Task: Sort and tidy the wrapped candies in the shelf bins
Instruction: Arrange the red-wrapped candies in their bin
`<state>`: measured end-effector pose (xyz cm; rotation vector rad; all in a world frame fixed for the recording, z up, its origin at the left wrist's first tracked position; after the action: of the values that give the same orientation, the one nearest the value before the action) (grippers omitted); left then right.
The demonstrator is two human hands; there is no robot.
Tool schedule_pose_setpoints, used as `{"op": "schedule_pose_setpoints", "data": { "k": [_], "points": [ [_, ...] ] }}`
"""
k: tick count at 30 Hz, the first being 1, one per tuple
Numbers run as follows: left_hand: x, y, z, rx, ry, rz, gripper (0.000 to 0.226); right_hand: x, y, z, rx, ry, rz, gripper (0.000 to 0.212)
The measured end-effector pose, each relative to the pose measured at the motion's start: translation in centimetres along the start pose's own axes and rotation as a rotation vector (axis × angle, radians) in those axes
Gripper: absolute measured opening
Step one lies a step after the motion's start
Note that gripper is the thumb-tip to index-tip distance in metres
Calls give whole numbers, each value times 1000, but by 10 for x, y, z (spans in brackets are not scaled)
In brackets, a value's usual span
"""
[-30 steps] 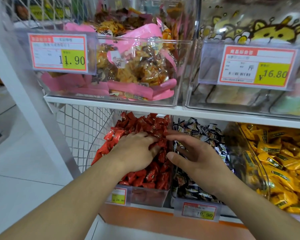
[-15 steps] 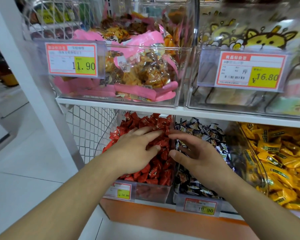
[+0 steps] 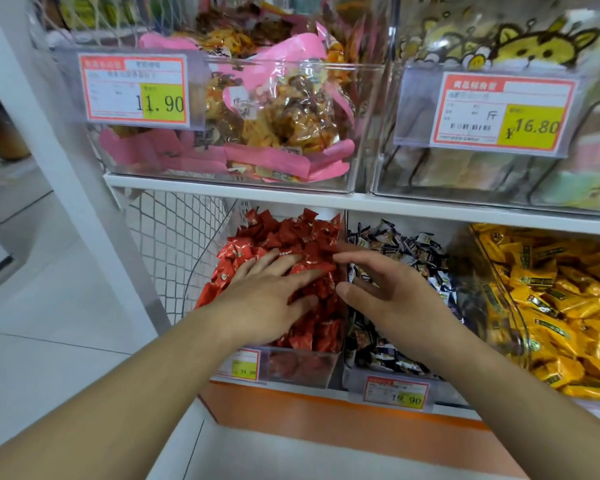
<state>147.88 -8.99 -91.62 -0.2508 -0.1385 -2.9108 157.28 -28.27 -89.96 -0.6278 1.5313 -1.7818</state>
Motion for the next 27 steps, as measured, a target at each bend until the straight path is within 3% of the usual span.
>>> {"op": "schedule_pose_setpoints", "data": {
  "k": [9, 17, 23, 27],
  "points": [
    [-39, -15, 2, -66, 120, 33, 54, -4, 5, 2, -2, -7, 10, 32],
    [-4, -2, 16, 136, 251, -17, 47, -5, 3, 2, -11, -12, 7, 32],
    [20, 14, 4, 168, 52, -38, 74, -3, 2, 0, -2, 12, -1, 31],
    [3, 8, 6, 125, 126, -27, 59, -1, 2, 0, 7, 21, 3, 31]
  ]
}}
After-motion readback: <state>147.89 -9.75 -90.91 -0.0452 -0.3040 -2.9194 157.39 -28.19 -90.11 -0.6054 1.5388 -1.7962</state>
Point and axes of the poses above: each hand's wrist, its own x-axis away from the middle knuckle, its own z-axis out of the back of the hand, y = z × x, the point moved 2 cm from there along -x, towards the middle knuckle, and after that the axes turned 10 degrees about -x, right-handed, at the moved point
